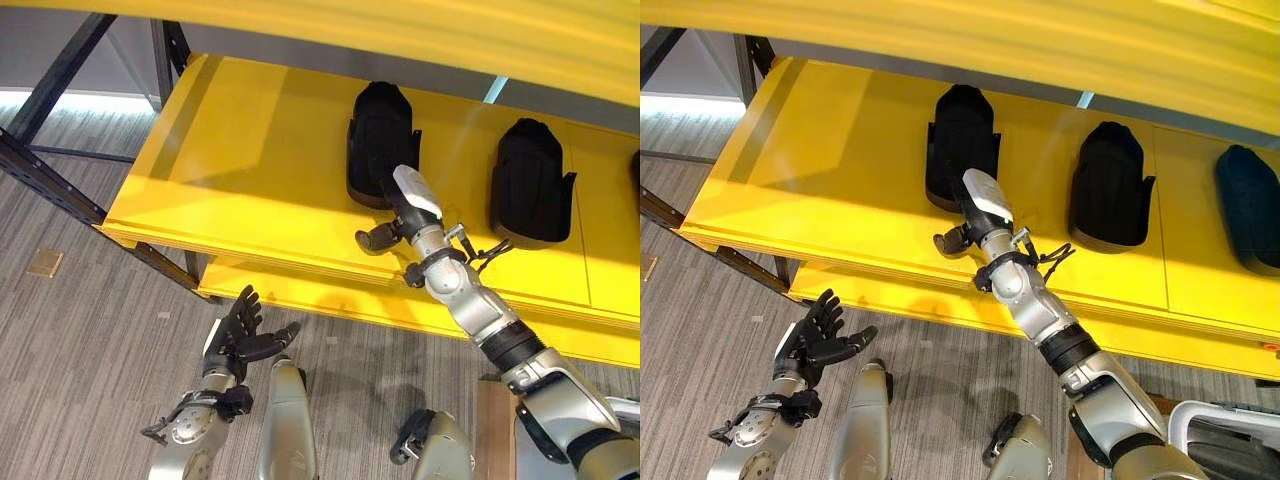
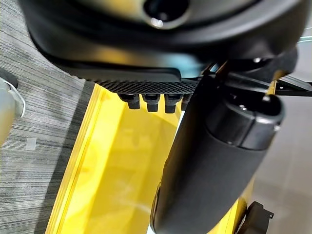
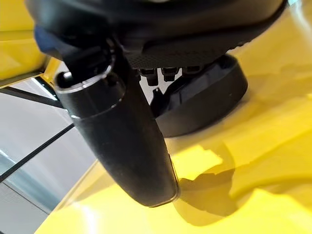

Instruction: Move parts from the plastic box to the shelf.

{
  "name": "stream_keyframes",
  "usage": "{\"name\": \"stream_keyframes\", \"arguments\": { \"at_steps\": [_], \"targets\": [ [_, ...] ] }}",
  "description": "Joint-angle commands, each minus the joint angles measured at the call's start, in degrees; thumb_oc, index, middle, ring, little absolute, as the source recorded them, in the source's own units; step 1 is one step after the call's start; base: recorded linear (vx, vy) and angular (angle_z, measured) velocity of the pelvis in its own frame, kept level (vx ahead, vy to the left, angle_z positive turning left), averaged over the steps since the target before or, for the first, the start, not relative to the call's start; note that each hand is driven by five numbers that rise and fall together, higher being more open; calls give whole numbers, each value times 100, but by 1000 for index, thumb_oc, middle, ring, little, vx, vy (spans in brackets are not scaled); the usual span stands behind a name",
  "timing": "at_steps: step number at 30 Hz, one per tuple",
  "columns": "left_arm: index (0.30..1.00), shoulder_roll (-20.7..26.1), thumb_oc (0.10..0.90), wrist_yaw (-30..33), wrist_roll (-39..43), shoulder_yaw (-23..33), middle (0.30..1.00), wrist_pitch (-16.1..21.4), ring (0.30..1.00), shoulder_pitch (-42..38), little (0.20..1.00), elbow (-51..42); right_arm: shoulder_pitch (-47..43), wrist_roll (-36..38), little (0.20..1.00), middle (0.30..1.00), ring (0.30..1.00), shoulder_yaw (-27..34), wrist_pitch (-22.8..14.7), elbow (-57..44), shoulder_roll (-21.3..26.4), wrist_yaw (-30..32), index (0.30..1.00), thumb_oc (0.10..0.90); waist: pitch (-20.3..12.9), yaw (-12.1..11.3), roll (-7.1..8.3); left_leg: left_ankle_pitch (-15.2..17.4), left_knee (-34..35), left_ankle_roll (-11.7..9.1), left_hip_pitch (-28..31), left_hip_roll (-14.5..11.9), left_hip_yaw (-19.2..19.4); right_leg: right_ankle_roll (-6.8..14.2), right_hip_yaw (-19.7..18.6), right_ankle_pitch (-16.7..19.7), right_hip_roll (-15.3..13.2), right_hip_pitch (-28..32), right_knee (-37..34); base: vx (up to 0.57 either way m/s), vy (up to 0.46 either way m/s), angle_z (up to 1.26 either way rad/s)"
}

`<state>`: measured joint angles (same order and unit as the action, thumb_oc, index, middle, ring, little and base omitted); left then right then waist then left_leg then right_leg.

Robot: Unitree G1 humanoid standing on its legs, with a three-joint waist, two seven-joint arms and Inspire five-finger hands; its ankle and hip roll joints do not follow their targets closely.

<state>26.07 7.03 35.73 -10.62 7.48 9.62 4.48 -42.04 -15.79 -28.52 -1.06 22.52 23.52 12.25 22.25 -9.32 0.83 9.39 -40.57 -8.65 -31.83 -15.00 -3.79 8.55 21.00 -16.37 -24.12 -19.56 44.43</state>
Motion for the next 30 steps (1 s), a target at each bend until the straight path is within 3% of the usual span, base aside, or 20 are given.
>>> {"name": "stream_keyframes", "arguments": {
  "at_steps": [1, 4, 5, 6, 7, 8, 9, 10, 14, 16, 18, 19, 21, 22, 23, 24, 25, 30],
  "targets": [
    [1000, 294, 900, -19, -10, 119, 1000, 423, 1000, -103, 1000, -555, -332, -293, 1000, 1000, 1000, 393, -445, -581, 126, 186, 1000, 900, -225, 31, 20, 12, 87, 209, 115, -241, 251, -292, -51, 143, 214, 9, 15, 0, 0, 0],
    [1000, 291, 900, -31, -29, 135, 1000, 417, 1000, -68, 1000, -555, -267, -258, 1000, 1000, 1000, 413, -442, -575, 138, 171, 1000, 900, -217, 37, 31, 129, 51, 159, 167, -274, 254, -238, -82, 41, 237, 50, 43, 23, -11, 0],
    [1000, 292, 900, -32, -30, 134, 1000, 418, 1000, -73, 1000, -559, -272, -259, 1000, 1000, 1000, 417, -442, -576, 142, 173, 1000, 900, -208, 39, 26, 0, 91, 204, 113, -260, 263, -299, -46, 137, 226, 3, 11, 78, -31, -1],
    [1000, 295, 900, -30, -41, 139, 1000, 409, 1000, -64, 1000, -559, -221, -222, 1000, 1000, 1000, 433, -451, -593, 131, 160, 1000, 900, -212, 51, 37, 129, 56, 158, 170, -280, 254, -237, -93, 40, 241, 43, 42, -61, 1, -2],
    [1000, 297, 900, -31, -42, 137, 1000, 409, 1000, -70, 1000, -563, -223, -223, 1000, 1000, 1000, 439, -449, -597, 136, 161, 1000, 900, -204, 52, 33, 0, 94, 204, 115, -266, 263, -298, -58, 136, 230, -5, 11, 77, -24, -3],
    [1000, 294, 900, -32, -56, 144, 1000, 399, 1000, -65, 1000, -562, -183, -197, 1000, 1000, 1000, 447, -450, -611, 128, 153, 1000, 900, -207, 61, 40, 133, 50, 158, 166, -284, 256, -242, -98, 31, 245, 36, 51, -64, 10, -3],
    [1000, 291, 900, -36, -64, 145, 1000, 393, 1000, -68, 1000, -572, -147, -196, 1000, 1000, 1000, 456, -447, -649, 137, 139, 1000, 900, -193, 69, 36, 7, 84, 203, 112, -271, 262, -305, -73, 121, 231, -16, 25, 74, -19, -4],
    [1000, 286, 900, -43, -69, 139, 1000, 389, 1000, -63, 1000, -581, -121, -181, 1000, 1000, 1000, 444, -454, -642, 120, 125, 1000, 900, -200, 70, 43, 136, 47, 156, 167, -290, 255, -245, -104, 19, 245, 31, 58, -60, -1, -5],
    [1000, 277, 900, -21, -92, 132, 1000, 389, 1000, -82, 1000, -574, -16, -116, 1000, 1000, 1000, 456, -459, -677, 119, 81, 1000, 900, -173, 97, 46, 5, 85, 194, 116, -287, 272, -309, -72, 106, 232, -23, 30, 22, -12, -4],
    [1000, 274, 900, -13, -103, 146, 1000, 385, 1000, -67, 1000, -588, 53, -84, 1000, 1000, 1000, 445, -464, -662, 86, 58, 1000, 900, -161, 105, 48, 137, 22, 145, 152, -305, 261, -249, -127, 9, 246, 1, 75, 0, 0, 0],
    [1000, 277, 900, -10, -107, 150, 1000, 389, 1000, -70, 1000, -599, 70, -82, 1000, 1000, 1000, 445, -461, -656, 85, 58, 1000, 900, -150, 108, 43, 7, 61, 191, 92, -290, 267, -311, -103, 106, 239, -54, 42, -32, 2, 0],
    [1000, 263, 900, 2, -107, 158, 1000, 389, 1000, -61, 1000, -593, 105, -58, 1000, 1000, 1000, 450, -469, -657, 59, 67, 1000, 900, -142, 115, 39, 137, 19, 148, 151, -303, 270, -249, -151, 9, 256, -12, 78, 0, 0, 0],
    [1000, 263, 900, 8, -110, 162, 1000, 389, 1000, -66, 1000, -592, 127, -44, 1000, 1000, 1000, 461, -470, -677, 60, 57, 1000, 900, -126, 119, 32, 8, 49, 194, 94, -292, 280, -311, -124, 104, 245, -66, 54, 0, 0, 0],
    [1000, 254, 900, 17, -113, 167, 1000, 386, 1000, -63, 1000, -585, 166, -12, 1000, 1000, 1000, 464, -478, -699, 48, 42, 1000, 900, -124, 120, 40, 135, 15, 150, 155, -305, 276, -250, -159, 8, 256, -20, 86, 0, 0, 0],
    [1000, 247, 900, 21, -125, 165, 1000, 385, 1000, -68, 1000, -583, 187, 11, 1000, 1000, 1000, 469, -481, -713, 28, 40, 1000, 900, -105, 125, 34, 3, 61, 194, 109, -292, 294, -311, -129, 106, 244, -66, 57, 69, -16, -2],
    [1000, 247, 900, 25, -129, 171, 1000, 384, 1000, -61, 1000, -580, 205, 21, 1000, 1000, 1000, 462, -481, -719, 18, 31, 1000, 900, -109, 122, 42, 131, 19, 149, 161, -305, 287, -251, -158, 9, 251, -19, 92, -67, 6, -1],
    [1000, 241, 900, 28, -135, 176, 1000, 382, 1000, -69, 1000, -583, 216, 29, 1000, 1000, 1000, 457, -482, -732, 10, 23, 1000, 900, -103, 127, 40, -7, 68, 197, 97, -290, 289, -313, -128, 108, 240, -73, 55, 0, 0, 0],
    [1000, 219, 900, 60, -147, 217, 1000, 371, 1000, -67, 1000, -572, 297, 114, 1000, 1000, 1000, 439, -512, -864, -46, -29, 1000, 900, -95, 153, 60, -20, 96, 200, 88, -286, 295, -322, -138, 119, 246, -86, 29, -13, 2, -1]
  ]
}}
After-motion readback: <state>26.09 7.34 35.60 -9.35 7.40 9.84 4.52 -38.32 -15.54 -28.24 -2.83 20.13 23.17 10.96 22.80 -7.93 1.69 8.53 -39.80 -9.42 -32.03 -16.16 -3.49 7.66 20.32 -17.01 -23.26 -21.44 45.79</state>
